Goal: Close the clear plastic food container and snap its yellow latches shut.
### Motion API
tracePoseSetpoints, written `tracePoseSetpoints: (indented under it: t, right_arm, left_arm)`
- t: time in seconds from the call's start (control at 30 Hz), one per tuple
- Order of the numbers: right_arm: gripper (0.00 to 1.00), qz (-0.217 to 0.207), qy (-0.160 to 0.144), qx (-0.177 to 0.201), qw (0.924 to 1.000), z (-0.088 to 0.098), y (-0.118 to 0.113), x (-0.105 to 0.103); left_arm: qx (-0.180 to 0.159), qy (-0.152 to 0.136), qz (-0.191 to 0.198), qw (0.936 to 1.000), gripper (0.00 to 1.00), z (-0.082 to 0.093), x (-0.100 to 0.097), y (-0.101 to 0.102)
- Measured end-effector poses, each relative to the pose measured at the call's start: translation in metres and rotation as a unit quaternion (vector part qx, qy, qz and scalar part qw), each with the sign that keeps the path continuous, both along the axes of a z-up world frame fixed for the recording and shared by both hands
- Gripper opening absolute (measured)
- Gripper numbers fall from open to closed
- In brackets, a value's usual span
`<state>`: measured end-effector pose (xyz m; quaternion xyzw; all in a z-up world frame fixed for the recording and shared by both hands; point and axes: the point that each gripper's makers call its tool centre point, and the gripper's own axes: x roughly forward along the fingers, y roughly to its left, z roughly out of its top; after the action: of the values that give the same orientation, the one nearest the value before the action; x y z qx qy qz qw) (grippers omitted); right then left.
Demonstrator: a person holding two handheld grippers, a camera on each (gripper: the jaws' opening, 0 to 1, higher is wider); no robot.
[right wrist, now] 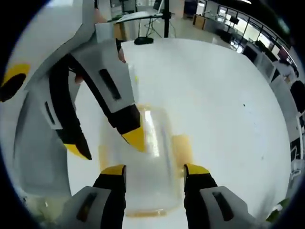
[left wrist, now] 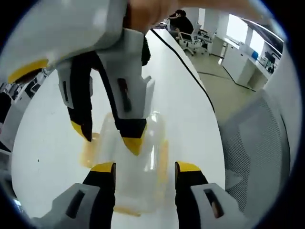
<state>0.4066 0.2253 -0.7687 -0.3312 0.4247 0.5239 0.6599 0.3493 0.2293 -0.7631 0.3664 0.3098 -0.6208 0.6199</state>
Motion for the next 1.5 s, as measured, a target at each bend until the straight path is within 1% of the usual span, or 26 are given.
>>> tracePoseSetpoints:
  t: [0.17, 0.27, 0.4, 0.43, 0.53, 0.7, 0.77, 0.87, 0.93, 1.0, 1.07, 1.1, 1.13, 1.17, 1.2, 1.23, 1.27, 1.3, 1.33, 1.37, 1.5]
  right_arm:
    - [0.48, 0.003, 0.008, 0.000, 1.0000, -0.002, 0.000, 0.002]
    - [0.48, 0.006, 0.017, 0.000, 0.9998, -0.002, 0.002, 0.003]
    - [0.49, 0.020, 0.033, -0.006, 0.9992, -0.004, 0.004, 0.002]
    - [0.48, 0.020, 0.038, -0.007, 0.9991, -0.005, 0.004, 0.002]
    - [0.47, 0.027, 0.055, -0.010, 0.9981, -0.006, 0.005, 0.001]
    - [0.47, 0.036, 0.073, -0.015, 0.9966, -0.009, 0.006, 0.000]
    - [0.47, 0.039, 0.079, -0.016, 0.9960, -0.009, 0.006, 0.000]
    - [0.47, 0.044, 0.085, -0.018, 0.9953, -0.009, 0.006, -0.001]
    - [0.46, 0.047, 0.089, -0.019, 0.9947, -0.010, 0.007, -0.002]
    - [0.45, 0.056, 0.092, -0.023, 0.9939, -0.010, 0.006, -0.002]
    - [0.45, 0.055, 0.097, -0.029, 0.9933, -0.011, 0.007, -0.002]
    - [0.44, 0.050, 0.102, -0.032, 0.9930, -0.012, 0.006, -0.003]
    - [0.43, 0.051, 0.099, -0.031, 0.9933, -0.014, 0.009, 0.000]
    - [0.43, 0.048, 0.103, -0.034, 0.9929, -0.014, 0.007, -0.001]
    - [0.42, 0.046, 0.103, -0.037, 0.9929, -0.013, 0.007, -0.002]
    - [0.42, 0.045, 0.107, -0.045, 0.9922, -0.015, 0.002, -0.002]
    - [0.42, 0.040, 0.111, -0.023, 0.9928, -0.014, 0.007, 0.002]
    - [0.42, 0.043, 0.110, -0.021, 0.9928, -0.014, 0.007, 0.003]
    - [0.42, 0.044, 0.108, -0.020, 0.9929, -0.013, 0.006, 0.002]
    - [0.42, 0.044, 0.108, -0.021, 0.9930, -0.013, 0.006, 0.002]
    - [0.43, 0.044, 0.104, -0.023, 0.9934, -0.013, 0.008, -0.001]
  left_arm:
    - [0.006, -0.010, 0.003, 0.9999, 0.49, -0.006, -0.002, 0.001]
    - [0.003, -0.025, 0.005, 0.9997, 0.49, -0.005, -0.001, 0.000]
    - [0.004, -0.042, 0.008, 0.9991, 0.48, -0.007, 0.000, -0.001]
    - [0.004, -0.051, 0.007, 0.9987, 0.48, -0.008, 0.000, -0.001]
    - [0.001, -0.058, 0.012, 0.9982, 0.49, -0.009, -0.001, -0.002]
    - [0.010, -0.096, 0.002, 0.9954, 0.46, -0.012, 0.003, -0.004]
    - [0.010, -0.105, 0.005, 0.9944, 0.46, -0.012, 0.004, -0.006]
    - [0.011, -0.110, 0.007, 0.9938, 0.48, -0.014, 0.005, -0.009]
    - [0.011, -0.123, 0.004, 0.9923, 0.48, -0.015, 0.006, -0.010]
    - [0.013, -0.121, 0.008, 0.9925, 0.48, -0.015, 0.007, -0.011]
    - [0.013, -0.122, 0.012, 0.9924, 0.46, -0.015, 0.008, -0.010]
    - [0.009, -0.115, -0.001, 0.9933, 0.44, -0.016, 0.004, -0.013]
    - [0.013, -0.121, 0.022, 0.9924, 0.43, -0.013, 0.012, -0.007]
    - [0.012, -0.114, 0.015, 0.9933, 0.43, -0.014, 0.010, -0.008]
    - [0.011, -0.112, 0.015, 0.9936, 0.42, -0.013, 0.012, -0.007]
    - [0.007, -0.101, 0.013, 0.9948, 0.42, -0.016, 0.006, -0.011]
    - [0.011, -0.110, 0.015, 0.9937, 0.42, -0.015, 0.010, -0.011]
    - [0.012, -0.111, 0.016, 0.9936, 0.42, -0.016, 0.008, -0.012]
    - [0.011, -0.110, 0.016, 0.9938, 0.42, -0.016, 0.010, -0.011]
    - [0.010, -0.120, 0.014, 0.9927, 0.42, -0.015, 0.009, -0.011]
    - [-0.001, -0.128, 0.013, 0.9917, 0.43, -0.015, 0.008, -0.010]
